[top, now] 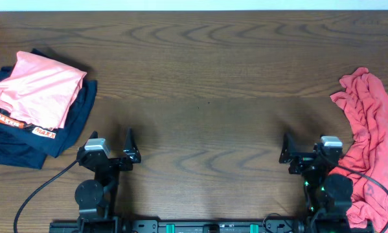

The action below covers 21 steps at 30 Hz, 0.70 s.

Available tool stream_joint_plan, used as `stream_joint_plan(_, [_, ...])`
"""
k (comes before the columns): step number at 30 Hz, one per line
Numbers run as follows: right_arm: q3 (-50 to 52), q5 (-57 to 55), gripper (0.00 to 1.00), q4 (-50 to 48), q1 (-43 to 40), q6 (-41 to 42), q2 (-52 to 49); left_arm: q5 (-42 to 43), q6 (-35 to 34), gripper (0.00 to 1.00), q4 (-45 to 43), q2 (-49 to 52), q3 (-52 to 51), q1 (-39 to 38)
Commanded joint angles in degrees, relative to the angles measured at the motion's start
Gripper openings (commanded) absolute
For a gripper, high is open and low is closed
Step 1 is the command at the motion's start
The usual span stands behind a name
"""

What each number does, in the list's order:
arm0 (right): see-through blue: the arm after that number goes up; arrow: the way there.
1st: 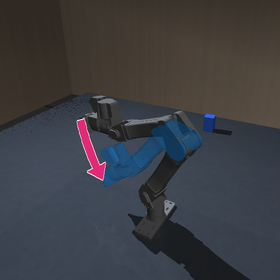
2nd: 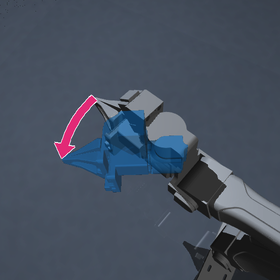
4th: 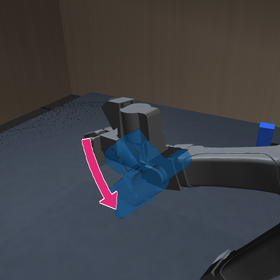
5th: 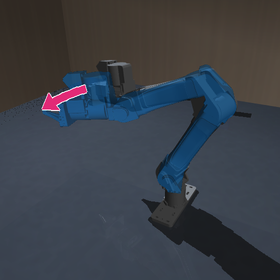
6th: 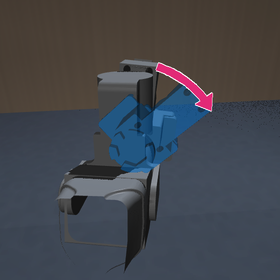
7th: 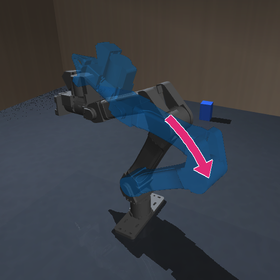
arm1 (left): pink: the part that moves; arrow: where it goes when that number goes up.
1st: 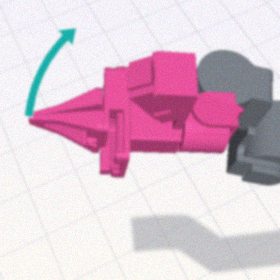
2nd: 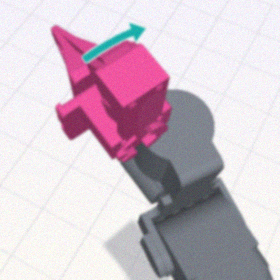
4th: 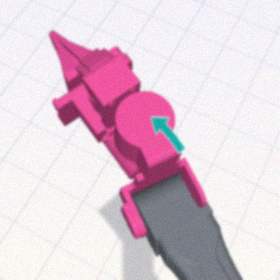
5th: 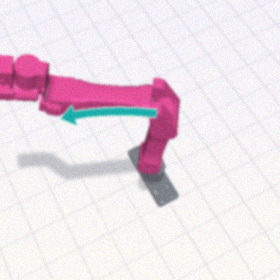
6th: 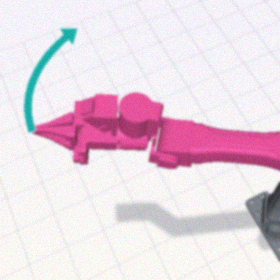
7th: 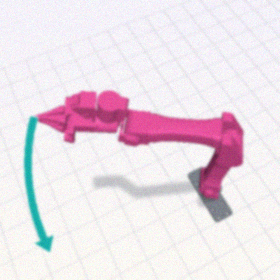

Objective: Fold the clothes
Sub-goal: 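Reach the right gripper to the crumpled coral t-shirt and grasp it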

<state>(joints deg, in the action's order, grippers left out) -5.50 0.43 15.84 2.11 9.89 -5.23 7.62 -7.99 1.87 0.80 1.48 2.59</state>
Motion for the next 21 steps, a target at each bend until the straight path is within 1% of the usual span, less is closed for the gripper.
stream_joint_plan(1, [-5.6, -2.2, 0.99, 4.1, -0.7, -1.4, -3.9, 4.9, -2.9, 0.98, 2.3, 2.2, 0.6, 0.2])
stream_joint_plan(4, [-11.6, -3.9, 0.99, 8.0, -0.7, -1.8, -10.2, 8.2, -4.3, 0.98, 3.5, 6.8, 3.5, 0.2])
stream_joint_plan(6, [-16.6, -4.4, 0.99, 12.1, -0.7, -0.7, -15.6, 8.5, -5.9, 0.98, 6.7, 11.5, 7.1, 0.2])
stream_joint_plan(9, [-23.6, -5.6, 0.99, 19.4, -0.7, 0.4, -23.6, 9.1, -6.1, 0.98, 11.8, 18.4, 13.4, 0.2])
stream_joint_plan(15, [-38.9, -10.1, 0.99, 37.1, -0.7, 3.6, -43.4, 10.0, -6.1, 0.98, 28.1, 35.1, 30.7, 0.2])
stream_joint_plan(18, [-42.6, -9.0, 0.99, 39.6, -0.7, 3.6, -50.8, 10.0, -6.1, 0.98, 36.8, 41.9, 38.2, 0.2])
stream_joint_plan(21, [-42.5, -10.1, 0.99, 40.9, -0.8, 4.4, -55.9, 9.9, -6.1, 0.98, 42.4, 46.9, 42.8, 0.2])
